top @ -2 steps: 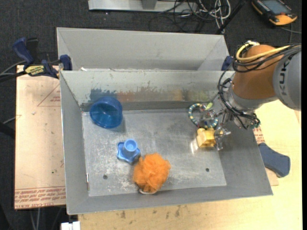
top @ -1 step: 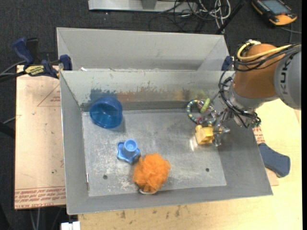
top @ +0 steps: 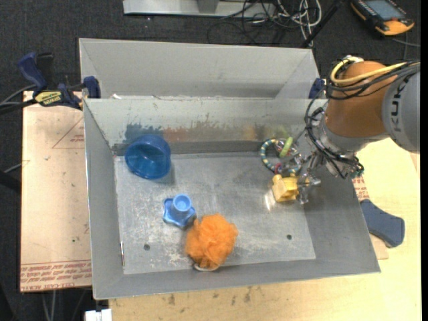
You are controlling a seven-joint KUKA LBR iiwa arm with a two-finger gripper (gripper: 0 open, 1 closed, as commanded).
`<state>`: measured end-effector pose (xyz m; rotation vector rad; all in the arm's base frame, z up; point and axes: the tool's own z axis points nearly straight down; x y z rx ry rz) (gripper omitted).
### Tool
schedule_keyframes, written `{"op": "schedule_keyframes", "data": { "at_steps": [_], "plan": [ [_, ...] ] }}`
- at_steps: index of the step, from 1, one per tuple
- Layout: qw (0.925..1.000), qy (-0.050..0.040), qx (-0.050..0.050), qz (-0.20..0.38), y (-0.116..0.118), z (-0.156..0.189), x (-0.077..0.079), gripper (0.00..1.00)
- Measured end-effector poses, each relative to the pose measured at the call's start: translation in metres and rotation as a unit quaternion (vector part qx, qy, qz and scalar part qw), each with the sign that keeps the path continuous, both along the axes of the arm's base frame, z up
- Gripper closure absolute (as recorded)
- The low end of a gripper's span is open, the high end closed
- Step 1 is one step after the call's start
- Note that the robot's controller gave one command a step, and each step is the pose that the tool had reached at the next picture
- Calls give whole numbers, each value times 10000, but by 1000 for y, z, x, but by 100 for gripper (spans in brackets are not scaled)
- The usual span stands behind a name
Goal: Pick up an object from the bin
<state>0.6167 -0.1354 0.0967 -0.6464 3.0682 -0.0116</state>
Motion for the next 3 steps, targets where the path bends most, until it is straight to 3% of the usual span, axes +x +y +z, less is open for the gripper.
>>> {"op": "schedule_keyframes", "data": {
  "at_steps": [3],
  "plan": [
    [10000, 0, -2, 4, 0, 0, 0, 100]
  ]
}}
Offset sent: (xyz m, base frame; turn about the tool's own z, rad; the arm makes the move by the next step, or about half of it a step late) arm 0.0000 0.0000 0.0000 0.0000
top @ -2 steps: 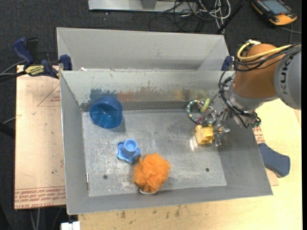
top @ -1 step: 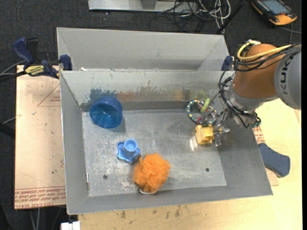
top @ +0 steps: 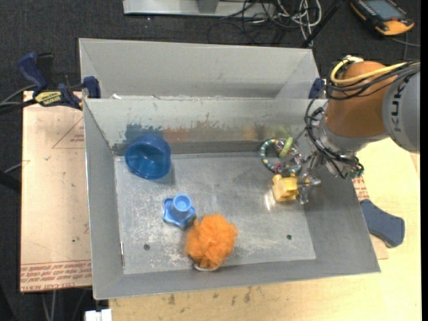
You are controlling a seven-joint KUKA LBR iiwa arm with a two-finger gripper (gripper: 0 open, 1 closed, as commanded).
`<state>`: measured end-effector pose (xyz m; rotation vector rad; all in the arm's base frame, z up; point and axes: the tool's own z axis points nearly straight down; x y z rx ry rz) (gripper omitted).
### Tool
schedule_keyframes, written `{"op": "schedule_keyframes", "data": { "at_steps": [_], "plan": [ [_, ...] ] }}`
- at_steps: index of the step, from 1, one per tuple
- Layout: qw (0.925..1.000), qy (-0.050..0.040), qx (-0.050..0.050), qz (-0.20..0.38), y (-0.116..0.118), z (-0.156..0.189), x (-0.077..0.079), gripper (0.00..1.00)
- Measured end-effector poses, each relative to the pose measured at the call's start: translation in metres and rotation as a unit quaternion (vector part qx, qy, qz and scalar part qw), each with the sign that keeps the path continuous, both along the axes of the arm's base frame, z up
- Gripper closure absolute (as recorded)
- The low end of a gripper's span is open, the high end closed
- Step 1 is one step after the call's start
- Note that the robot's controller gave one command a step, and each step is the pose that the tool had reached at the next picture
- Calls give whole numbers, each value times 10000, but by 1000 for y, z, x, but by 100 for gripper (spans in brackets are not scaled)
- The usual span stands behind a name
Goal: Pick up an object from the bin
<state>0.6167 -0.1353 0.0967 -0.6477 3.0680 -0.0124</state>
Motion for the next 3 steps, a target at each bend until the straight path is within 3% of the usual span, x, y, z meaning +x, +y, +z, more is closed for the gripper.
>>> {"op": "schedule_keyframes", "data": {
  "at_steps": [3],
  "plan": [
    [10000, 0, -1, 1, 0, 0, 0, 100]
  ]
}}
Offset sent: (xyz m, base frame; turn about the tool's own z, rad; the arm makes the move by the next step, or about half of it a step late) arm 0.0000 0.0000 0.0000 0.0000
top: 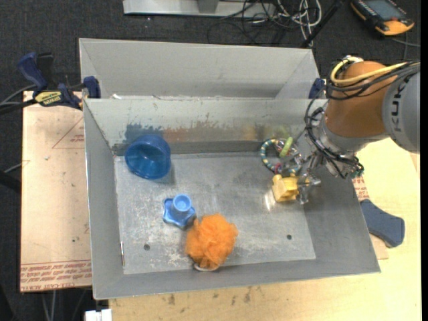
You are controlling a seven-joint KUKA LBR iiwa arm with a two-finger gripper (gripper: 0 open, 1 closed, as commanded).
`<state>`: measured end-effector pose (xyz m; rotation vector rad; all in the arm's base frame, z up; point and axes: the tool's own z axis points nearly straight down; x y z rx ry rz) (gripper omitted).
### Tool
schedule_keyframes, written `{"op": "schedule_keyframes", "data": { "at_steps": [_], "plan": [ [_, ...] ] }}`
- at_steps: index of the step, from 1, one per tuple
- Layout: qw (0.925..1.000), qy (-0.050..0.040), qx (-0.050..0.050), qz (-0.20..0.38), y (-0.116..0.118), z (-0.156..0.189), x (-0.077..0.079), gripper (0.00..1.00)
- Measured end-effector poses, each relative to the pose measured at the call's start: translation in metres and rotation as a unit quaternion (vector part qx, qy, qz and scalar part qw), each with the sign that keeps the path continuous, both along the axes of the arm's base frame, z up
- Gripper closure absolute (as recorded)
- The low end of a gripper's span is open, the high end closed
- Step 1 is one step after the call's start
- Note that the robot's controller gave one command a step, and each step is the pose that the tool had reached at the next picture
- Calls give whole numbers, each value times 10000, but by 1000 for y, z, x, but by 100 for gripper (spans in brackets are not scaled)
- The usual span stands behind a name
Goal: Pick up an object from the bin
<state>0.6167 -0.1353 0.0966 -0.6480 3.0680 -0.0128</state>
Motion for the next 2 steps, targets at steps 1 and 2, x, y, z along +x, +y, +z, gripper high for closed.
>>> {"op": "schedule_keyframes", "data": {
  "at_steps": [1, 2],
  "plan": [
    [10000, 0, 0, 0, 0, 0, 0, 100],
    [10000, 0, -1, 0, 0, 0, 0, 100]
  ]
}}
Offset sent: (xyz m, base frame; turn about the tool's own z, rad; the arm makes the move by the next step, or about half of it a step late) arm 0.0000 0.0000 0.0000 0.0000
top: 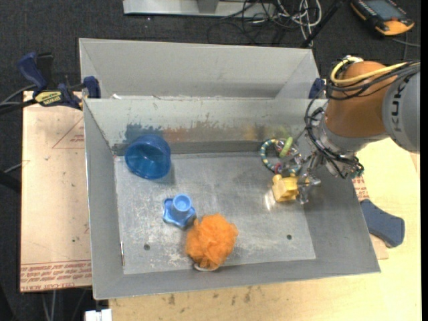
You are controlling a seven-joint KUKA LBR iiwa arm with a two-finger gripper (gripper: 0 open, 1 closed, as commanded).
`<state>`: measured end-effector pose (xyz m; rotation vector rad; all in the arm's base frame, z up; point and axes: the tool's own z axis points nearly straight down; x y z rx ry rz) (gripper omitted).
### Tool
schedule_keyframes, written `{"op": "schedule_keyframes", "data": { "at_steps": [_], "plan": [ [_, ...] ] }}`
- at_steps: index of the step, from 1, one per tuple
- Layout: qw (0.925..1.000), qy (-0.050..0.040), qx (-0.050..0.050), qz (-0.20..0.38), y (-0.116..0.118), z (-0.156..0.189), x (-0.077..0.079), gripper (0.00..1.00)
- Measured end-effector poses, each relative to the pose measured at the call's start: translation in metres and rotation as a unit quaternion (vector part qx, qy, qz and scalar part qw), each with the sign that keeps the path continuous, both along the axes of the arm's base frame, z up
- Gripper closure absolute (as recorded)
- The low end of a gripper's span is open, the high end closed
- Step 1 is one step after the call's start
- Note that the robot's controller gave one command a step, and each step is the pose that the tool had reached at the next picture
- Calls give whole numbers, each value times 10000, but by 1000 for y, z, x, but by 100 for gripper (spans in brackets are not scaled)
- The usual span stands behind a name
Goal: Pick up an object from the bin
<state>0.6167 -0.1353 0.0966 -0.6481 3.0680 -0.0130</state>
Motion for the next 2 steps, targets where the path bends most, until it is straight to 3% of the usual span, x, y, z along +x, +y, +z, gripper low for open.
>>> {"op": "schedule_keyframes", "data": {
  "at_steps": [2],
  "plan": [
    [10000, 0, 0, 0, 0, 0, 0, 100]
  ]
}}
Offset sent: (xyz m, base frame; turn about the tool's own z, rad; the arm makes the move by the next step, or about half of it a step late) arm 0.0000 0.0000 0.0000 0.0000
